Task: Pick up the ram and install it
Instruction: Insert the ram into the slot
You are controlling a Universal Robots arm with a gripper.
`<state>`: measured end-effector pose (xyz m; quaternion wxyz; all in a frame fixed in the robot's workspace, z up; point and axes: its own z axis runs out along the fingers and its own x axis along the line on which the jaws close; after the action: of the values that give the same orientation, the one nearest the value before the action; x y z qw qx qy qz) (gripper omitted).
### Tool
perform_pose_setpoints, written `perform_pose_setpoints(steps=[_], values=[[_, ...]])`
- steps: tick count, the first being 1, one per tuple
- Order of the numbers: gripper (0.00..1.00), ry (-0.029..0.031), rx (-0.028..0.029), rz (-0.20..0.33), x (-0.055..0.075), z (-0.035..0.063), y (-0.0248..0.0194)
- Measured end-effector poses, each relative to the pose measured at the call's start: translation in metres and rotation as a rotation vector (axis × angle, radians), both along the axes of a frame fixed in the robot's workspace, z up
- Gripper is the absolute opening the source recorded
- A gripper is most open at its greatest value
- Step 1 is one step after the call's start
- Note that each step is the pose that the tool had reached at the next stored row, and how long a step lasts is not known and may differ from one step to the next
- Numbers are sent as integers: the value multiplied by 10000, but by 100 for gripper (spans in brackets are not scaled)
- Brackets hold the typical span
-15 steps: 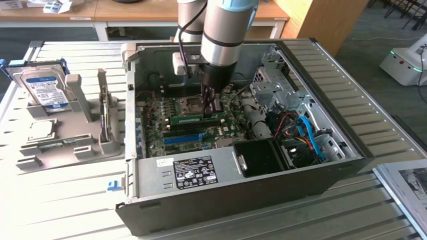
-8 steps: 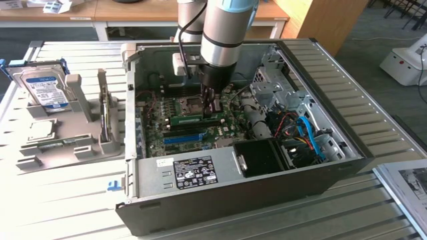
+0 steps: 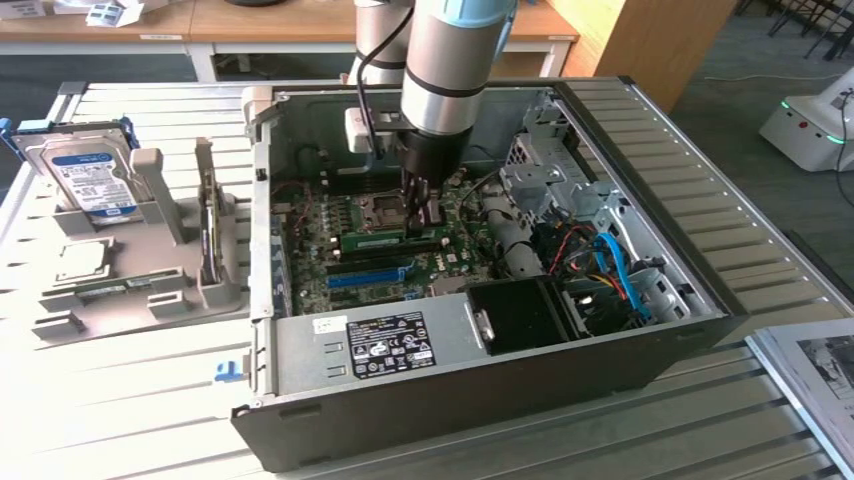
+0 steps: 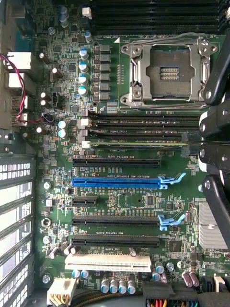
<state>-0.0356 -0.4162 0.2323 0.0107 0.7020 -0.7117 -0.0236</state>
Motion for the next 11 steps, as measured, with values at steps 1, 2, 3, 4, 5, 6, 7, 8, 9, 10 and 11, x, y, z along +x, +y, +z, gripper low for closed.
perform_pose_setpoints(steps=[1,2,3,4,5,6,7,8,9,10,11], values=[[12,0,0,0,0,0,0],[12,0,0,0,0,0,0],[12,0,1,0,0,-1,0],[12,0,1,0,-1,-1,0],[12,-1,1,-1,-2,-1,0],[12,0,1,-2,-5,-2,0],[12,0,2,0,-5,-2,0],[12,0,2,0,-5,-2,0],[12,0,1,0,-5,-2,0],[12,0,1,0,-5,-2,0],[12,-1,4,1,-4,-4,2]])
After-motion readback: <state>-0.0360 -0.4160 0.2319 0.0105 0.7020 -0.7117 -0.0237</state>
